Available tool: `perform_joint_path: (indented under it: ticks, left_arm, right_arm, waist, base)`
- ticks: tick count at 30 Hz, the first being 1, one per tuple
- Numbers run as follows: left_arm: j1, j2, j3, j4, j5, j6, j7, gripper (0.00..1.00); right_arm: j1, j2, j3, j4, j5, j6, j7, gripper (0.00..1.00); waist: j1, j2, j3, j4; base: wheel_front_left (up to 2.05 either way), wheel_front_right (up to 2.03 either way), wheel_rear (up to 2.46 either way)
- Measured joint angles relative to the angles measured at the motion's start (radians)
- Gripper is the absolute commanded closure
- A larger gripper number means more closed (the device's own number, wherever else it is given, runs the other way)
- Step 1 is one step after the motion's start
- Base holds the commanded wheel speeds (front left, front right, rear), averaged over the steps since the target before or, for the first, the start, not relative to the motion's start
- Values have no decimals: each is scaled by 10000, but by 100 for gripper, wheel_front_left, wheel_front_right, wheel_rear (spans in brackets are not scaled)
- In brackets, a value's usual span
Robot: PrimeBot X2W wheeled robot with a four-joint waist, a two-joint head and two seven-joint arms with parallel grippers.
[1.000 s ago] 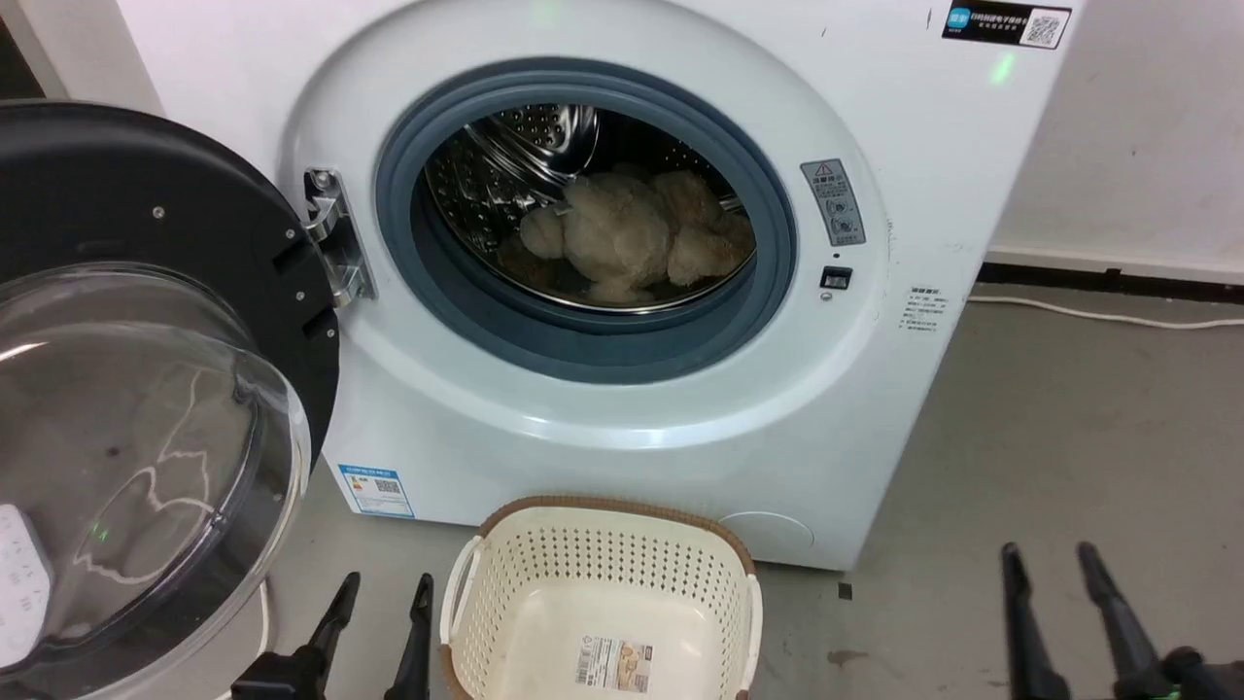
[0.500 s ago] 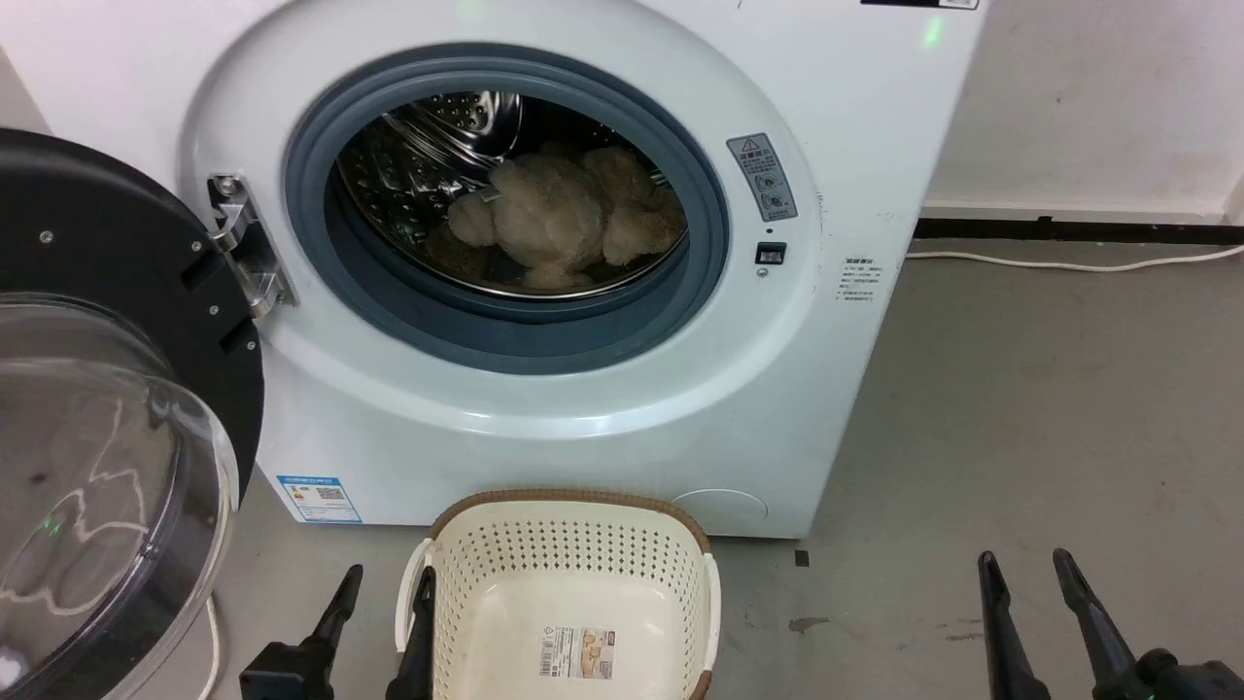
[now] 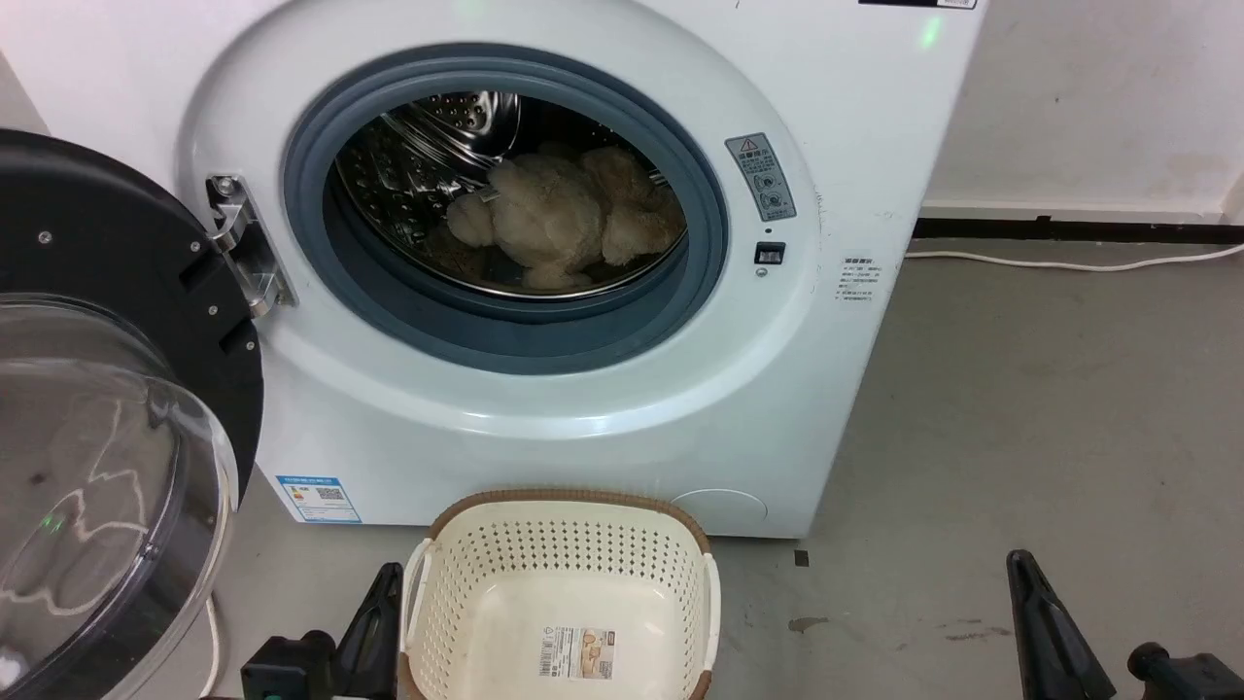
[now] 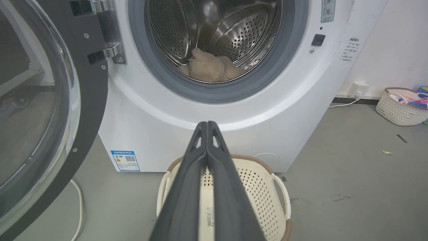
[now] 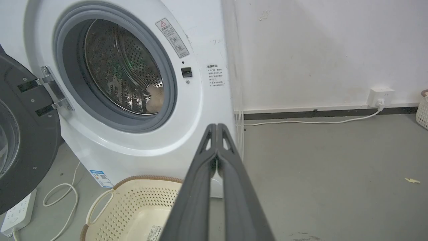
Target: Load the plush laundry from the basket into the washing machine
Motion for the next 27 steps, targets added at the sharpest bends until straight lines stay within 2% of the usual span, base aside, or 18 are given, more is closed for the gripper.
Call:
perform_joint_path:
  ticks: [27]
  left_arm:
    - [-78,-119,105,-407,359,169,558,100]
  right_arm:
    - [-388,0,48,61,-441,0,569,100]
  waist:
    - [0,0,2,59]
  base:
    - [0,0,0]
